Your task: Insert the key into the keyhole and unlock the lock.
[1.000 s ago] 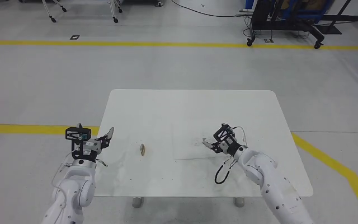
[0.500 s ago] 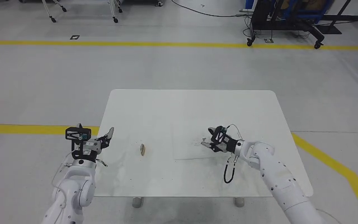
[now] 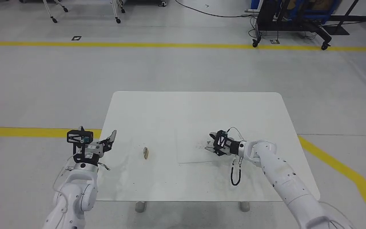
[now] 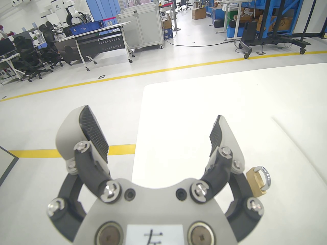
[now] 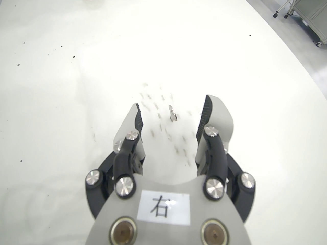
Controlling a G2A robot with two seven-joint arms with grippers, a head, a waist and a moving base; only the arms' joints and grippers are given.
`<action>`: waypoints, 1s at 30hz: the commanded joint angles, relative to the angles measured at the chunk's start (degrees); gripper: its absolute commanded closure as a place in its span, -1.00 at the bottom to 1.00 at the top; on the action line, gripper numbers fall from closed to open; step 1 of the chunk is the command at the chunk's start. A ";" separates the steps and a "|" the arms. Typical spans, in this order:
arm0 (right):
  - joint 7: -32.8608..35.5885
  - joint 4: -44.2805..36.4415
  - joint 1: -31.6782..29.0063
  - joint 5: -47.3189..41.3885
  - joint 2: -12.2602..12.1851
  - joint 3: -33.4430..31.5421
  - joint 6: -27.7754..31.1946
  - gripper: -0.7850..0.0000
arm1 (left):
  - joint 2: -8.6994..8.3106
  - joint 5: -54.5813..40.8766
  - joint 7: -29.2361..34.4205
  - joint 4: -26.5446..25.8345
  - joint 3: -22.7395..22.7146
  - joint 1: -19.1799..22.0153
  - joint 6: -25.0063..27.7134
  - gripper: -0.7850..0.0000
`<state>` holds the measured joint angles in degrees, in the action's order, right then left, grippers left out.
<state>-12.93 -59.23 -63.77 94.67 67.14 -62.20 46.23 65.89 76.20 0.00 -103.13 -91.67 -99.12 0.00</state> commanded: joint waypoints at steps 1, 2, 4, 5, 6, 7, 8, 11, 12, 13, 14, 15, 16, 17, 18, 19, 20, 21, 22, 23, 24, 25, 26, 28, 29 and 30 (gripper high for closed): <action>-0.71 0.62 0.52 -0.04 0.09 0.50 0.09 0.21 | 0.00 0.00 0.00 0.00 0.00 0.00 0.00 -1.00; -1.22 0.89 0.75 -0.06 0.09 0.65 0.30 0.29 | 0.00 0.00 0.00 0.00 0.00 0.00 0.00 -1.00; -2.08 1.49 1.14 0.10 0.04 0.87 0.70 0.52 | 0.00 0.00 0.00 0.00 0.00 0.00 0.00 -1.00; -2.41 1.66 1.31 0.37 0.01 1.03 0.88 0.73 | 0.00 0.00 0.00 0.00 0.00 0.00 0.00 -1.00; -2.63 1.84 1.49 0.74 -0.04 1.19 1.04 0.90 | 0.00 0.00 0.00 0.00 0.00 0.00 0.00 -1.00; -2.79 2.00 1.66 1.11 -0.08 1.34 1.09 1.00 | 0.00 0.00 0.00 0.00 0.00 0.00 0.00 -1.00; -3.01 2.14 1.75 1.29 -0.12 1.42 1.11 1.00 | 0.00 0.00 0.00 0.00 0.00 0.00 0.00 -1.00; -3.84 2.15 1.91 1.66 -0.29 1.57 1.49 1.00 | 0.00 0.00 0.00 0.00 0.00 0.00 0.00 -1.00; -4.01 1.99 1.94 1.97 -0.37 1.64 1.61 1.00 | 0.00 0.00 0.00 0.00 0.00 0.00 0.00 -1.00; -4.16 1.82 1.90 2.22 -0.45 1.68 1.62 1.00 | 0.00 0.00 0.00 0.00 0.00 0.00 0.00 -1.00; -4.21 1.61 1.87 2.48 -0.53 1.70 1.59 1.00 | 0.00 0.00 0.00 0.00 0.00 0.00 0.00 -1.00; -4.27 1.36 1.82 2.62 -0.61 1.65 1.47 1.00 | 0.00 0.00 0.00 0.00 0.00 0.00 0.00 -1.00; -4.28 1.06 1.75 2.73 -0.71 1.57 1.43 1.00 | 0.00 0.00 0.00 0.00 0.00 0.00 0.00 -1.00; -4.34 0.62 1.67 2.78 -0.82 1.41 1.37 1.00 | 0.00 0.00 0.00 0.00 0.00 0.00 0.00 -1.00; -4.47 0.09 1.52 2.88 -0.96 1.21 1.35 1.00 | 0.00 0.00 0.00 0.00 0.00 0.00 0.00 -1.00; -4.63 -0.43 1.33 2.84 -1.12 0.89 1.40 1.00 | 0.00 0.00 0.00 0.00 0.00 0.00 0.00 -1.00; -4.74 -1.02 1.13 2.84 -1.30 0.55 1.56 1.00 | 0.00 0.00 0.00 0.00 0.00 0.00 0.00 -1.00; -4.75 -1.66 0.91 2.96 -1.49 0.18 1.59 1.00 | 0.00 0.00 0.00 0.00 0.00 0.00 0.00 -1.00; -4.81 -2.41 0.60 3.10 -1.69 -0.17 1.66 1.00 | 0.00 0.00 0.00 0.00 0.00 0.00 0.00 -1.00; -4.78 -3.19 0.25 3.32 -1.90 -0.55 1.60 1.00 | 0.00 0.00 0.00 0.00 0.00 0.00 0.00 -1.00; -4.69 -3.89 -0.17 3.42 -2.10 -0.93 1.65 1.00 | 0.00 0.00 0.00 0.00 0.00 0.00 0.00 -1.00; -4.63 -4.58 -0.54 3.36 -2.30 -1.36 1.75 1.00 | 0.00 0.00 0.00 0.00 0.00 0.00 0.00 -1.00; -4.48 -5.21 -0.91 3.35 -2.48 -1.77 1.79 1.00 | 0.00 0.00 0.00 0.00 0.00 0.00 0.00 -1.00; -4.13 -6.28 -1.59 3.27 -2.79 -2.40 1.87 1.00 | 0.00 0.00 0.00 0.00 0.00 0.00 0.00 -1.00; -3.91 -6.71 -1.90 3.27 -2.91 -2.60 1.79 1.00 | 0.00 0.00 0.00 0.00 0.00 0.00 0.00 -1.00; -3.70 -6.97 -2.20 3.16 -2.99 -2.70 1.79 1.00 | 0.00 0.00 0.00 0.00 0.00 0.00 0.00 -1.00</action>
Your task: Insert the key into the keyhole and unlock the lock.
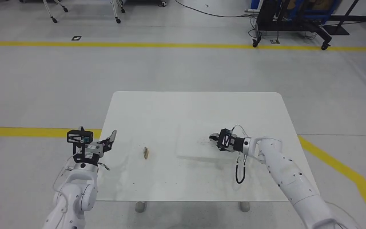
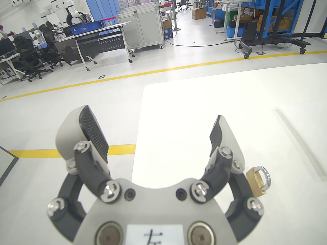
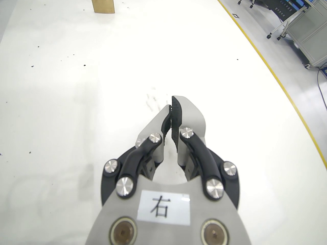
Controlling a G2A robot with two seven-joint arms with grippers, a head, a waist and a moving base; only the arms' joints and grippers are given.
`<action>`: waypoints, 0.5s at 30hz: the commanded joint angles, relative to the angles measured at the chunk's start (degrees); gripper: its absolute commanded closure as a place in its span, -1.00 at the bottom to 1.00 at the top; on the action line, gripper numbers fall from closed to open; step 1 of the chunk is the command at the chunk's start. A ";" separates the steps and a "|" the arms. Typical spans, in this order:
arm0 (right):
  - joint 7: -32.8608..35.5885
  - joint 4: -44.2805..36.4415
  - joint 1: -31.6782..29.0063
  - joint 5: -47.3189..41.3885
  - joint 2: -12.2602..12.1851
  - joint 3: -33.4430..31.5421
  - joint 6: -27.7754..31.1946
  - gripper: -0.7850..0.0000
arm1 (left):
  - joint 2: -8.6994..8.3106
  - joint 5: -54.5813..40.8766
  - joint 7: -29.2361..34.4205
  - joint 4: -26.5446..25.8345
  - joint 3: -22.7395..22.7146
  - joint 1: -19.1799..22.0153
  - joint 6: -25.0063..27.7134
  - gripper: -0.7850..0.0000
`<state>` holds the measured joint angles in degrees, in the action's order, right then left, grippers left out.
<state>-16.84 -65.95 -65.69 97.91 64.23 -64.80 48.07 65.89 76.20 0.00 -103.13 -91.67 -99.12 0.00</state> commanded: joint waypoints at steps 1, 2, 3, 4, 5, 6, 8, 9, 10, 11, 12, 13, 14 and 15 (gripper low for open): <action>0.42 -0.37 -0.51 -0.30 -0.12 -0.12 -0.07 1.00 | 0.00 0.00 0.00 0.00 0.00 0.00 0.00 -1.00; 0.75 -0.40 -0.68 -0.51 -0.13 -0.04 -0.12 1.00 | 0.00 0.00 0.00 0.00 0.00 0.00 0.00 -1.00; 1.07 -0.32 -0.75 -0.72 -0.13 -0.01 -0.24 1.00 | 0.00 0.00 0.00 0.00 0.00 0.00 0.00 -1.00; 1.07 -0.32 -0.75 -0.72 -0.13 -0.01 -0.24 1.00 | 0.00 0.00 0.00 0.00 0.00 0.00 0.00 -1.00; 1.07 -0.32 -0.75 -0.72 -0.13 -0.01 -0.24 1.00 | 0.00 0.00 0.00 0.00 0.00 0.00 0.00 -1.00; 1.07 -0.32 -0.75 -0.72 -0.13 -0.01 -0.24 1.00 | 0.00 0.00 0.00 0.00 0.00 0.00 0.00 -1.00; 1.07 -0.32 -0.75 -0.72 -0.13 -0.01 -0.24 1.00 | 0.00 0.00 0.00 0.00 0.00 0.00 0.00 -1.00; 1.07 -0.32 -0.75 -0.72 -0.13 -0.01 -0.24 1.00 | 0.00 0.00 0.00 0.00 0.00 0.00 0.00 -1.00; 1.07 -0.32 -0.75 -0.72 -0.13 -0.01 -0.24 1.00 | 0.00 0.00 0.00 0.00 0.00 0.00 0.00 -1.00; 1.07 -0.32 -0.75 -0.72 -0.13 -0.01 -0.24 1.00 | 0.00 0.00 0.00 0.00 0.00 0.00 0.00 -1.00; 1.07 -0.32 -0.75 -0.72 -0.13 -0.01 -0.24 1.00 | 0.01 0.05 0.15 0.02 0.14 -0.02 0.18 -1.00; 1.07 -0.32 -0.75 -0.72 -0.13 -0.01 -0.24 1.00 | -0.01 1.34 0.98 -0.30 0.77 0.09 0.97 -1.00; 1.07 -0.32 -0.75 -0.72 -0.13 -0.01 -0.24 1.00 | -0.01 2.70 2.15 -0.85 1.93 0.46 2.02 -1.00; 1.07 -0.32 -0.75 -0.72 -0.13 -0.01 -0.24 1.00 | 0.03 3.54 3.70 -1.36 3.54 1.04 3.46 -1.00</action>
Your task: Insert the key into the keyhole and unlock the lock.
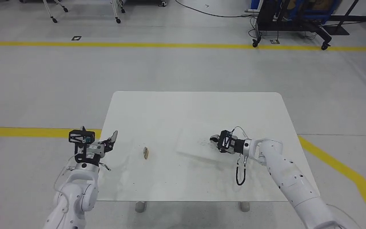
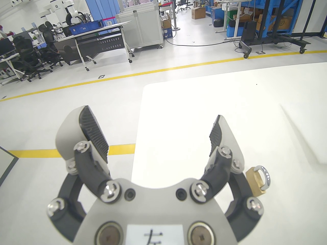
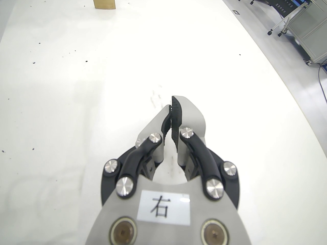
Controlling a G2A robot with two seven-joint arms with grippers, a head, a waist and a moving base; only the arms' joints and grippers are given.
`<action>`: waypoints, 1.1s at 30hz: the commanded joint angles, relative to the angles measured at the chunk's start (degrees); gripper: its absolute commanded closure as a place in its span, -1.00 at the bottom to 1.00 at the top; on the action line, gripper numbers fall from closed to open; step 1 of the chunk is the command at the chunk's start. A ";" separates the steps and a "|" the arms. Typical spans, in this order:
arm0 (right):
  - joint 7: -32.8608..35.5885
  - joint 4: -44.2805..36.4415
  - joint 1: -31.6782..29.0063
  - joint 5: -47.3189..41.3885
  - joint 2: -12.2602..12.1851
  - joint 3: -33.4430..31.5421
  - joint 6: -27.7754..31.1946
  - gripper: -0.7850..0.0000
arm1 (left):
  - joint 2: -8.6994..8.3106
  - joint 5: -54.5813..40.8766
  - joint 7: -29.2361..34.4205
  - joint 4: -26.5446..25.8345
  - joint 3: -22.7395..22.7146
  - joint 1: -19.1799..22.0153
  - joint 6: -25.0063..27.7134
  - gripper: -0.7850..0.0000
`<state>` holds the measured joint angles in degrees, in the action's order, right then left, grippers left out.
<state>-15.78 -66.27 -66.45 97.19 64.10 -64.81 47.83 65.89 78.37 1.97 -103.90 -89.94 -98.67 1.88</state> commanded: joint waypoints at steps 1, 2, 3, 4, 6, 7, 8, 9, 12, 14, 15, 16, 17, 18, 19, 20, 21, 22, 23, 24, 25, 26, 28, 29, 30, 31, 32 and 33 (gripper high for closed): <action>0.00 0.00 0.00 0.00 0.00 0.00 0.00 1.00 | 0.10 2.32 3.51 -1.02 3.67 1.51 3.13 -1.00; 0.00 0.00 0.00 0.00 0.00 0.00 0.00 1.00 | 0.17 3.69 5.36 -1.27 5.74 2.75 4.64 -1.00; 0.00 0.00 0.00 0.00 0.00 0.00 0.00 1.00 | 0.27 5.34 7.21 -1.36 8.07 4.23 6.38 -1.00; 0.00 0.00 0.00 0.00 0.00 0.00 0.00 1.00 | 0.39 7.45 8.73 -1.27 10.41 5.96 7.62 -1.00; 0.00 0.00 0.00 0.00 0.00 0.00 0.00 1.00 | 0.89 9.93 10.41 -0.31 15.36 9.35 8.70 -1.00; 0.00 0.00 0.00 0.00 0.00 0.00 0.00 1.00 | 1.18 10.96 11.16 0.53 17.78 11.15 9.41 -1.00; 0.00 0.00 0.00 0.00 0.00 0.00 0.00 1.00 | 1.47 12.34 11.57 1.49 20.05 12.95 9.84 -1.00; 0.00 0.00 0.00 0.00 0.00 0.00 0.00 1.00 | 1.83 13.04 11.68 2.61 22.23 14.53 9.74 -1.00; 0.00 0.00 0.00 0.00 0.00 0.00 0.00 1.00 | 3.09 12.39 11.68 5.98 27.79 18.71 8.64 -1.00; 0.00 0.00 0.00 0.00 0.00 0.00 0.00 1.00 | 3.84 12.60 12.27 8.40 31.05 21.10 8.88 -1.00; 0.00 0.00 0.00 0.00 0.00 0.00 0.00 1.00 | 4.19 12.50 12.86 9.63 32.45 22.19 9.14 -1.00; 0.00 0.00 0.00 0.00 0.00 0.00 0.00 1.00 | 4.52 12.89 13.41 10.77 33.69 23.26 9.11 -1.00; 0.00 0.00 0.00 0.00 0.00 0.00 0.00 1.00 | 4.83 13.50 13.82 11.88 34.87 24.16 8.88 -1.00; 0.00 0.00 0.00 0.00 0.00 0.00 0.00 1.00 | 5.14 13.80 13.95 12.88 35.93 24.91 8.61 -1.00; 0.00 0.00 0.00 0.00 0.00 0.00 0.00 1.00 | 5.42 14.13 13.91 13.83 36.85 25.58 8.37 -1.00; 0.00 0.00 0.00 0.00 0.00 0.00 0.00 1.00 | 5.64 15.40 13.44 14.66 37.71 26.20 7.70 -1.00; 0.00 0.00 0.00 0.00 0.00 0.00 0.00 1.00 | 5.83 17.13 12.76 15.71 38.62 26.61 7.00 -1.00; 0.00 0.00 0.00 0.00 0.00 0.00 0.00 1.00 | 6.01 18.15 11.89 16.84 39.49 26.89 6.83 -1.00; 0.00 0.00 0.00 0.00 0.00 0.00 0.00 1.00 | 6.16 19.11 11.14 17.99 40.06 27.23 6.46 -1.00; 0.00 0.00 0.00 0.00 0.00 0.00 0.00 1.00 | 6.31 20.21 10.68 19.10 40.54 27.48 5.61 -1.00; 0.00 0.00 0.00 0.00 0.00 0.00 0.00 1.00 | 6.50 20.67 10.34 20.11 40.95 27.64 4.81 -1.00; 0.00 0.00 0.00 0.00 0.00 0.00 0.00 1.00 | 6.68 20.85 10.17 21.04 41.29 27.85 4.30 -1.00; 0.00 0.00 0.00 0.00 0.00 0.00 0.00 1.00 | 7.00 22.08 10.27 22.65 41.97 28.40 3.25 -1.00; 0.00 0.00 0.00 0.00 0.00 0.00 0.00 1.00 | 7.15 22.47 10.28 23.39 42.34 28.56 2.97 -1.00; 0.00 0.00 0.00 0.00 0.00 0.00 0.00 1.00 | 7.31 22.42 10.36 24.10 42.60 28.70 2.99 -1.00; 0.00 0.00 0.00 0.00 0.00 0.00 0.00 1.00 | 7.45 22.22 10.48 24.78 42.83 28.87 3.26 -1.00; 0.00 0.00 0.00 0.00 0.00 0.00 0.00 1.00 | 7.58 22.30 10.63 25.42 43.04 29.09 3.47 -1.00; 0.00 0.00 0.00 0.00 0.00 0.00 0.00 1.00 | 7.72 22.25 10.66 25.96 43.24 29.27 3.58 -1.00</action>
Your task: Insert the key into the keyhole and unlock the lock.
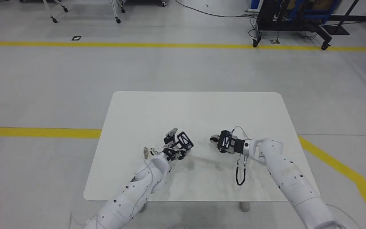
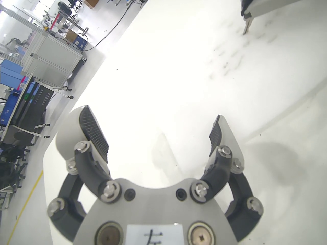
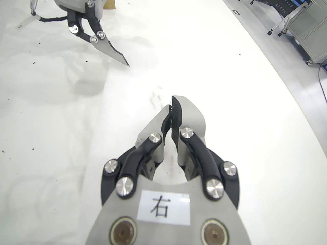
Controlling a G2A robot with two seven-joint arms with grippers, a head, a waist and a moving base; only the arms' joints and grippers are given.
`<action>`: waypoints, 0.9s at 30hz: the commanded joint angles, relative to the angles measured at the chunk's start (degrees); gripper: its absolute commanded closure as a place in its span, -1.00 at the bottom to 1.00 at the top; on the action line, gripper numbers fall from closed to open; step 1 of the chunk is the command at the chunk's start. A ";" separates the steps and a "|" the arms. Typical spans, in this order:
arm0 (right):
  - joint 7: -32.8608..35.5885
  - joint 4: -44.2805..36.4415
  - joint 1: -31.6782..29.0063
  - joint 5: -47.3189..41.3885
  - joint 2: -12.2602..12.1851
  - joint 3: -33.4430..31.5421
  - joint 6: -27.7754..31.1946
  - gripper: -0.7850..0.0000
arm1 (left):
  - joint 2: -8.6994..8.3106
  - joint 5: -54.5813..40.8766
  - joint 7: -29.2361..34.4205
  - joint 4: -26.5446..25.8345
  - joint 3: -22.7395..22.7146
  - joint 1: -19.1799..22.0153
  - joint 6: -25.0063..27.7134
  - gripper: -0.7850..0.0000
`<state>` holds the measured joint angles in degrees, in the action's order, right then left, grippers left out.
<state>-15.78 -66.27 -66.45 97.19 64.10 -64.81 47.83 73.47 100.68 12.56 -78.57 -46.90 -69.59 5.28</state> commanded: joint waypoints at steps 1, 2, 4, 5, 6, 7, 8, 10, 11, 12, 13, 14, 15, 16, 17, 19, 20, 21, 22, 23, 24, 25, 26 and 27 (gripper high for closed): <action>0.00 0.00 0.00 0.00 0.00 0.00 0.00 1.00 | 0.28 -0.17 0.11 1.05 0.37 0.35 0.14 -1.00; 0.00 0.00 0.00 0.00 0.00 0.00 0.00 1.00 | 0.42 -0.18 0.07 1.42 0.54 0.52 0.07 -1.00; 0.00 0.00 0.00 0.00 0.00 0.00 0.00 1.00 | 0.69 -0.29 0.14 1.97 0.89 0.81 0.09 -1.00; 0.00 0.00 0.00 0.00 0.00 0.00 0.00 1.00 | 0.82 -0.33 0.28 2.22 1.03 0.94 0.10 -1.00; 0.00 0.00 0.00 0.00 0.00 0.00 0.00 1.00 | 0.93 -0.20 0.47 2.43 1.19 1.08 0.15 -1.00; 0.00 0.00 0.00 0.00 0.00 0.00 0.00 1.00 | 1.05 -0.18 0.59 2.57 1.31 1.18 0.15 -1.00; 0.00 0.00 0.00 0.00 0.00 0.00 0.00 1.00 | 1.15 -0.15 0.72 2.77 1.43 1.26 0.21 -1.00; 0.00 0.00 0.00 0.00 0.00 0.00 0.00 1.00 | 1.33 -0.01 0.86 3.12 1.55 1.42 0.13 -1.00; 0.00 0.00 0.00 0.00 0.00 0.00 0.00 1.00 | 1.41 0.02 0.80 3.23 1.58 1.48 0.10 -1.00; 0.00 0.00 0.00 0.00 0.00 0.00 0.00 1.00 | 1.48 -0.02 0.56 3.15 1.52 1.52 -0.11 -1.00; 0.00 0.00 0.00 0.00 0.00 0.00 0.00 1.00 | 1.53 -0.06 0.25 2.80 1.35 1.49 -0.46 -1.00; 0.00 0.00 0.00 0.00 0.00 0.00 0.00 1.00 | 1.55 -0.30 -0.01 2.16 1.09 1.40 -0.60 -1.00; 0.00 0.00 0.00 0.00 0.00 0.00 0.00 1.00 | 1.50 -0.34 -0.12 1.22 0.69 1.29 -0.73 -1.00; 0.00 0.00 0.00 0.00 0.00 0.00 0.00 1.00 | 1.39 0.01 -0.28 -0.08 0.14 1.18 -0.95 -1.00; 0.00 0.00 0.00 0.00 0.00 0.00 0.00 1.00 | 1.21 0.32 -0.28 -1.62 -0.58 0.91 -1.08 -1.00; 0.00 0.00 0.00 0.00 0.00 0.00 0.00 1.00 | 0.69 0.88 0.02 -5.75 -2.67 0.21 -0.83 -1.00; 0.00 0.00 0.00 0.00 0.00 0.00 0.00 1.00 | 0.36 1.12 0.30 -8.18 -3.96 -0.35 -0.46 -1.00; 0.00 0.00 0.00 0.00 0.00 0.00 0.00 1.00 | -0.02 1.53 0.64 -10.81 -5.45 -1.01 -0.17 -1.00; 0.00 0.00 0.00 0.00 0.00 0.00 0.00 1.00 | -0.42 1.94 0.96 -13.53 -7.06 -1.79 0.19 -1.00; 0.00 0.00 0.00 0.00 0.00 0.00 0.00 1.00 | -0.82 2.13 1.29 -16.33 -8.82 -2.62 0.72 -1.00; 0.00 0.00 0.00 0.00 0.00 0.00 0.00 1.00 | -1.21 2.18 1.62 -19.07 -10.72 -3.59 1.09 -1.00; -0.04 -0.14 -0.27 -0.50 0.04 -0.02 -0.53 1.00 | -1.58 1.84 1.84 -21.77 -12.65 -4.73 1.54 -1.00; -0.59 -0.34 -0.66 -2.09 0.12 -0.21 -0.95 1.00 | -1.92 1.02 2.01 -24.31 -14.71 -5.98 1.96 -1.00; -1.18 -0.30 -0.84 -3.97 0.16 -0.58 -0.82 1.00 | -2.24 -0.25 2.13 -26.66 -16.82 -7.29 2.44 -1.00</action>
<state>-16.33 -66.55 -67.04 95.41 64.21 -65.03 47.09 71.59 101.81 14.57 -101.99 -61.03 -75.28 7.23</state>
